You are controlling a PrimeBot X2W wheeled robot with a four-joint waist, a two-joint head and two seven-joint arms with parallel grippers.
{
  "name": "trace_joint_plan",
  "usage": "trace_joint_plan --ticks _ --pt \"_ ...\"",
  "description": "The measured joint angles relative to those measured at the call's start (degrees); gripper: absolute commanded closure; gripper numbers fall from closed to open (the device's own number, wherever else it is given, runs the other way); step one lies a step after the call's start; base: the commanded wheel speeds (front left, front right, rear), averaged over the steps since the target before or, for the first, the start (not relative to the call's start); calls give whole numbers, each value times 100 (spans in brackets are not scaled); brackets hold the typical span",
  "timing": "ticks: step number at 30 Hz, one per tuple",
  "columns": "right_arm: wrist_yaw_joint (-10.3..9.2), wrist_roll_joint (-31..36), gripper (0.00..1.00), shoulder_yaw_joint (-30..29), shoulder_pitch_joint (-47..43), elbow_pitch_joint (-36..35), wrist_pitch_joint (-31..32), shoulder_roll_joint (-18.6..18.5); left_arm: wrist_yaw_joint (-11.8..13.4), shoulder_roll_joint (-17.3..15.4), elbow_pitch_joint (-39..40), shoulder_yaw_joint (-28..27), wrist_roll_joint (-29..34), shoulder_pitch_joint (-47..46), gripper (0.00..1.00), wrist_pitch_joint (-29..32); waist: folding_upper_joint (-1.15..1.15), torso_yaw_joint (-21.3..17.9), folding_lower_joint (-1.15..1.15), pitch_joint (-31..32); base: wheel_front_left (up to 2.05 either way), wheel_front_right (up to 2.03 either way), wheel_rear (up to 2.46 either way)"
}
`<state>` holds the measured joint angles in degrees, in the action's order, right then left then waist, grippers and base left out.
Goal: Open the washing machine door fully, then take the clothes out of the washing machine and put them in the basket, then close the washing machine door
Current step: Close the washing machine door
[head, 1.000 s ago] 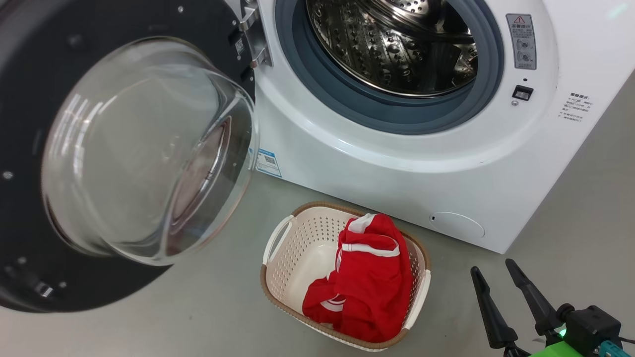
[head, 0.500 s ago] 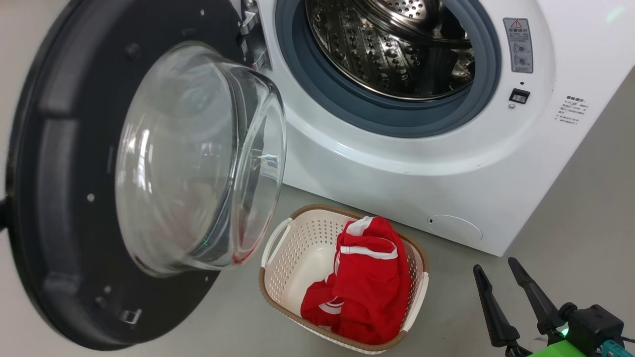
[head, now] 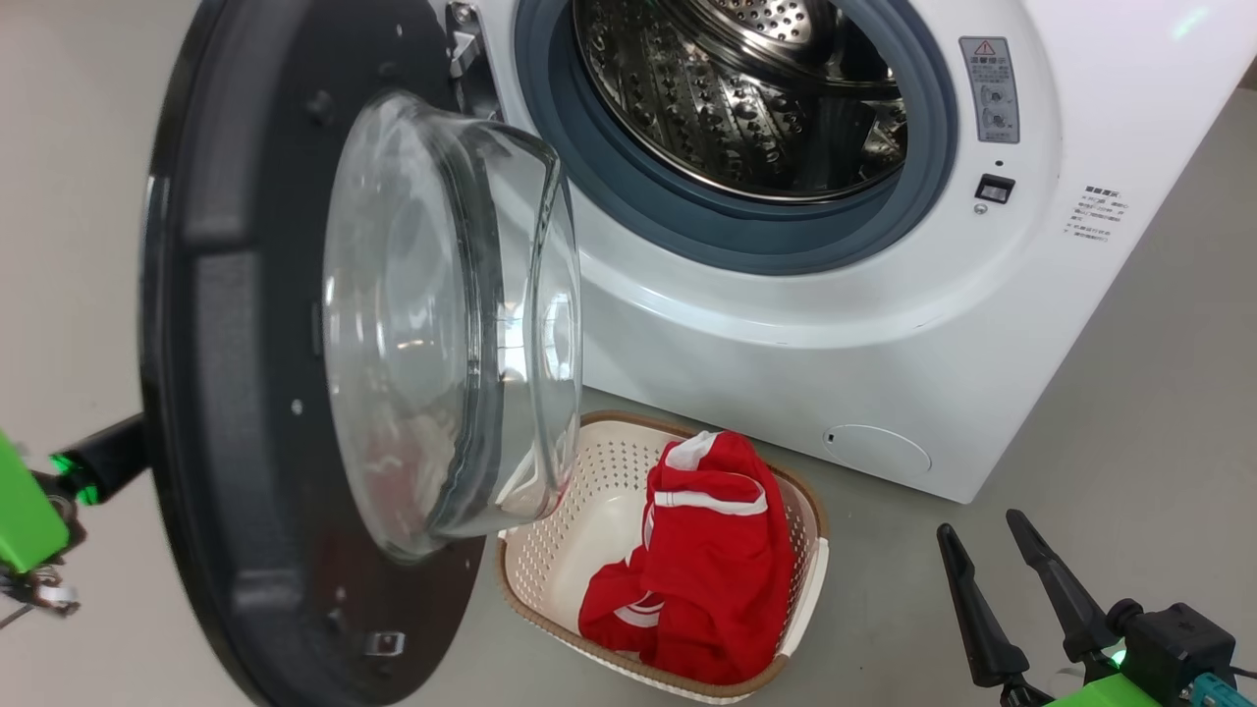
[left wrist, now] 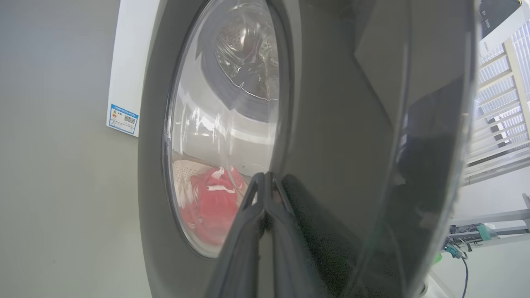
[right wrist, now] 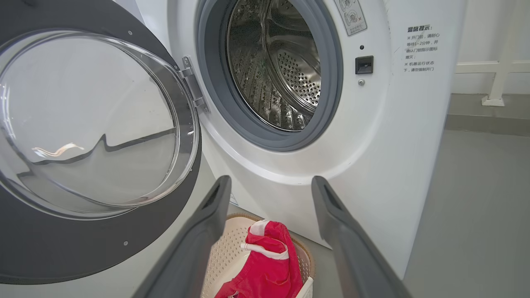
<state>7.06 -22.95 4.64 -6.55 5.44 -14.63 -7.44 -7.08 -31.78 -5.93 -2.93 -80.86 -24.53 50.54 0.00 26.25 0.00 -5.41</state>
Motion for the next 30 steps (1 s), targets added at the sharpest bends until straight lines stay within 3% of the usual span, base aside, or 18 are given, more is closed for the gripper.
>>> trace_joint_plan --ticks 17,30 --pt "0 0 0 33 -1 1 0 30 1 268 926 975 -90 -3 100 -587 0 -171 0 85 0 0 0" --pt "0 0 0 33 -42 2 0 45 0 179 926 1167 -89 20 100 -1035 0 -199 0 152 0 0 0"
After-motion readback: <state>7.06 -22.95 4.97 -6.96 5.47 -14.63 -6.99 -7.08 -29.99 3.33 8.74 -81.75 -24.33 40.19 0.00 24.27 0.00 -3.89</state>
